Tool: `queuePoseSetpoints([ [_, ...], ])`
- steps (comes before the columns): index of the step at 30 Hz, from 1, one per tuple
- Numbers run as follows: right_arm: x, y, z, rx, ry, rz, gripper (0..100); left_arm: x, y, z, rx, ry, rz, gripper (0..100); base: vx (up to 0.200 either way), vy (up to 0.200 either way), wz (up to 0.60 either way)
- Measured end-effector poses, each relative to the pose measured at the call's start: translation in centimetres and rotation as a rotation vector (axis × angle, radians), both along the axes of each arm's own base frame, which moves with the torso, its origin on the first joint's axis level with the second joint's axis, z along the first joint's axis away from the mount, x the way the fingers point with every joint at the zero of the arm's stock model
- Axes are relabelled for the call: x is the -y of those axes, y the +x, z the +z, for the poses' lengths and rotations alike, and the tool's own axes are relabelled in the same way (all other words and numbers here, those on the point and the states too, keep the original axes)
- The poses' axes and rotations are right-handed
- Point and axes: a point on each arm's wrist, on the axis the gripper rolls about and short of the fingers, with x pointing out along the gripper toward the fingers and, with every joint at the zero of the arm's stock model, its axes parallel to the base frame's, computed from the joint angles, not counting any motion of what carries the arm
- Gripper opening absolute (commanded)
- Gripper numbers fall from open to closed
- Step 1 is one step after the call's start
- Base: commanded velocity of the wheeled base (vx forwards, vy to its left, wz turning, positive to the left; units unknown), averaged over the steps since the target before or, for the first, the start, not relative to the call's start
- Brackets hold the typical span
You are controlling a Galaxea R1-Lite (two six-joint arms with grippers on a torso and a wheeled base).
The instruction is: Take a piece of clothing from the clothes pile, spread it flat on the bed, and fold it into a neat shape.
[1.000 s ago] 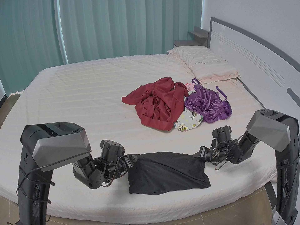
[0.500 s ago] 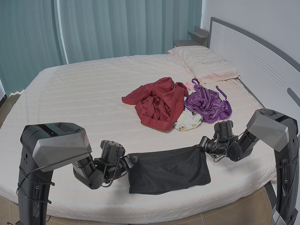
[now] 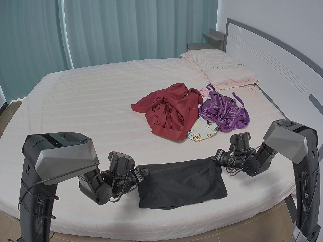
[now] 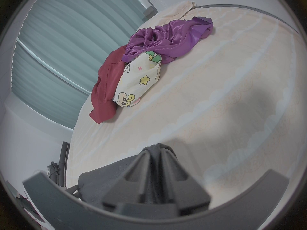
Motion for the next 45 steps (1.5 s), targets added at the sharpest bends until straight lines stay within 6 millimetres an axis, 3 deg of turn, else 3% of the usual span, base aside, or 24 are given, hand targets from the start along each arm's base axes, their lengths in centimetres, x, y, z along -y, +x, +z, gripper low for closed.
queuePoseSetpoints([
  [9, 1.3, 0.4, 0.1, 0.068, -0.041, -0.046, 100, 0.3, 0.2, 0.7, 0.047, -0.035, 0.007, 100, 0.000, 0.000, 0.00],
  [17, 1.8, -0.3, 0.0, 0.097, -0.046, -0.070, 100, 3.2, -0.6, 2.7, 0.139, -0.171, -0.020, 100, 0.000, 0.000, 0.00],
  [24, 1.8, -0.7, -0.2, 0.087, -0.050, -0.066, 100, 4.4, -1.3, 1.8, 0.121, -0.164, -0.062, 100, 0.000, 0.000, 0.00],
  [35, 1.7, -0.9, -0.2, 0.085, -0.050, -0.065, 100, 2.6, -0.2, 0.0, 0.174, 0.069, -0.003, 100, 0.000, 0.000, 0.00],
  [41, 1.7, -0.9, 0.1, 0.091, -0.050, -0.064, 100, 1.6, 0.5, 1.5, 0.254, 0.124, 0.056, 100, 0.000, 0.000, 0.00],
  [45, 1.5, -1.2, 0.2, 0.089, -0.051, -0.058, 100, 2.5, 0.1, 2.7, 0.280, 0.084, 0.047, 100, 0.000, 0.000, 0.00],
])
